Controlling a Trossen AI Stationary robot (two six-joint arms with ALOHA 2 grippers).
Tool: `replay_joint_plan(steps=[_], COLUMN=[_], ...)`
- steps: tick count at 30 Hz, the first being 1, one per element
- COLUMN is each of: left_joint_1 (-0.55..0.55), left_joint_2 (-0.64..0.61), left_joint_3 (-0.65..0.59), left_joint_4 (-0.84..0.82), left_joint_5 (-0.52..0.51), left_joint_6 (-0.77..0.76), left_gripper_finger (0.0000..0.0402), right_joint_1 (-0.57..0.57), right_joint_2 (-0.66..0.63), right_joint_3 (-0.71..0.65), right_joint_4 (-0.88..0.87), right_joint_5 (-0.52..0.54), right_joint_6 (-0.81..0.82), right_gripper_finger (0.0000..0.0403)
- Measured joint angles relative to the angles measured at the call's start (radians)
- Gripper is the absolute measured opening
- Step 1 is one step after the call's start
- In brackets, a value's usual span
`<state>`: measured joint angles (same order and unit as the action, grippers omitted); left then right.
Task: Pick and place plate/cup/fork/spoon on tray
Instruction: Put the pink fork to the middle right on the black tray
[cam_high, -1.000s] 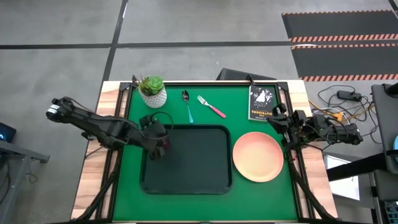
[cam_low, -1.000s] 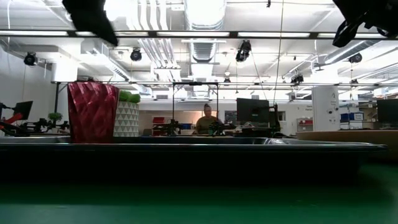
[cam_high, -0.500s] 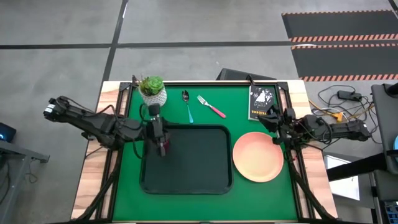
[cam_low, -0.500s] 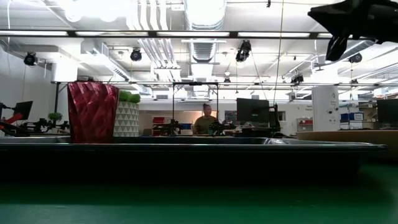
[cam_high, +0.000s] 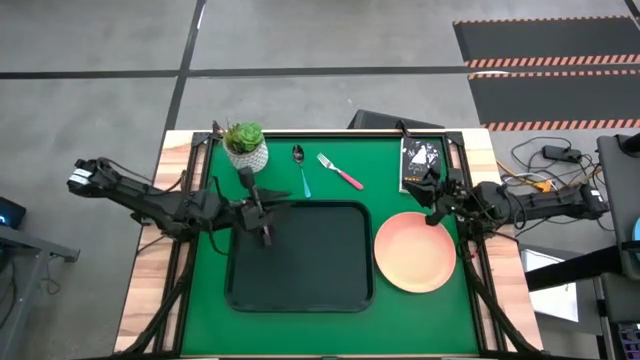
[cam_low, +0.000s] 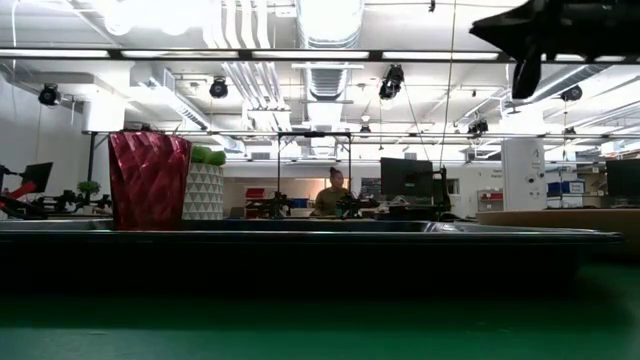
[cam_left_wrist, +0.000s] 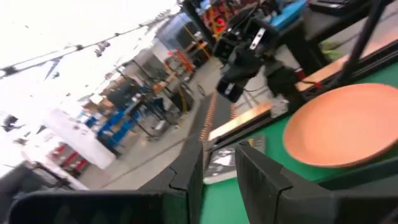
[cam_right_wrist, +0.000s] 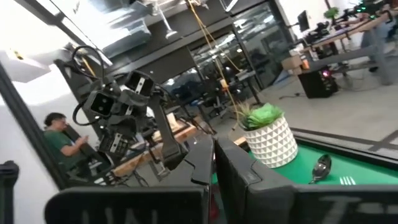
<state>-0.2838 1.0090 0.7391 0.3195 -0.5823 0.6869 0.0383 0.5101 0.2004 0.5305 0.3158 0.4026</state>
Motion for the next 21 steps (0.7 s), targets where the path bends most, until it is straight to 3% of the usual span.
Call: replay_joint_plan(steps=[8,16,21], left_joint_1=[0.054,0.075,0.089], left_joint_2=[-0.095,-0.133,-0.13], left_joint_3=[-0.078,-0.106,-0.11], left_joint_4=[0.072,0.067,0.079], left_joint_5=[-0.002,0.0,0.002], left_joint_6=[0.054,0.057,0.031], left_gripper_finger=[0.0075,0.0075,0.0075], right_joint_1=[0.0,-0.056,-0.123], right_joint_2=[0.209,0.43,0.558], right_joint_3=[0.156,0.409,0.554], right_joint_4=[-0.036,-0.401,-0.63], right_joint_5=[0.048,0.058,-0.013], right_joint_6=[-0.009,0.072,0.114], right_gripper_finger=[0.0009,0.0009,0.0009])
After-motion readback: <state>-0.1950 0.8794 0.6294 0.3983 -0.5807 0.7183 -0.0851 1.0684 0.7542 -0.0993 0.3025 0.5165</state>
